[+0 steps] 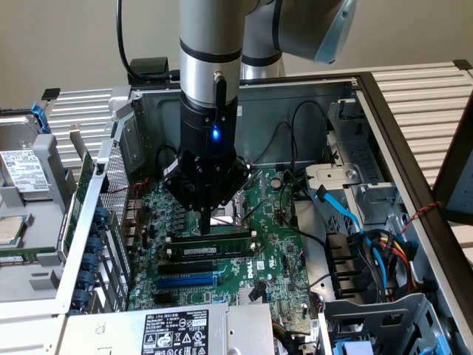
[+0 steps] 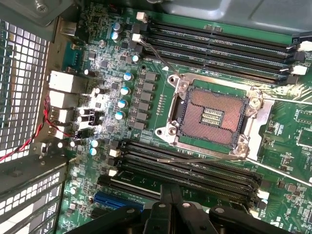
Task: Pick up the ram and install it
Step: 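Press down the ram until it locks into place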
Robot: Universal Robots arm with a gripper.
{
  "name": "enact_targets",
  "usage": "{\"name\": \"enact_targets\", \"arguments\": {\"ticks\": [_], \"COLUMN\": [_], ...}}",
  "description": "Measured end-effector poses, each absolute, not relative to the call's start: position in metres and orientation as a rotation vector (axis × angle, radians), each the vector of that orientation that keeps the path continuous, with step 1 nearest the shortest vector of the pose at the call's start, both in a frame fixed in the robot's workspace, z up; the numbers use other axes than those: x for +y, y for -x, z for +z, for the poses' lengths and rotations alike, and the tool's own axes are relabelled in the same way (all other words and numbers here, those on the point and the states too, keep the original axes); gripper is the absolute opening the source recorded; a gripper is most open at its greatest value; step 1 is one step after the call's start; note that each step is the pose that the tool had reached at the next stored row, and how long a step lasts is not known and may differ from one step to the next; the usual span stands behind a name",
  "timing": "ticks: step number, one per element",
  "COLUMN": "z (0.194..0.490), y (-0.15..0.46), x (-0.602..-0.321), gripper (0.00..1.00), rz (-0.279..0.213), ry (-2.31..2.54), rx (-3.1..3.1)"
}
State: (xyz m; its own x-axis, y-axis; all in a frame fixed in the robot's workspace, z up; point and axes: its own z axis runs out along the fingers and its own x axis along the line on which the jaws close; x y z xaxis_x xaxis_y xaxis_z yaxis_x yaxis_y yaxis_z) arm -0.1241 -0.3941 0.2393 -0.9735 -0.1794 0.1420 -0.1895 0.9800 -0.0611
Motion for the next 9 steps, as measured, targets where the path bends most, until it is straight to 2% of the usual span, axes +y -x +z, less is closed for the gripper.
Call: {"name": "enact_targets", "arguments": {"ticks": [9], "z": [0.2392], "y": [0.1240], "x": [-0.3979], "gripper": [0.10], "rz": [0.108], "ry": [-0.209], "rx": [-2.992]}}
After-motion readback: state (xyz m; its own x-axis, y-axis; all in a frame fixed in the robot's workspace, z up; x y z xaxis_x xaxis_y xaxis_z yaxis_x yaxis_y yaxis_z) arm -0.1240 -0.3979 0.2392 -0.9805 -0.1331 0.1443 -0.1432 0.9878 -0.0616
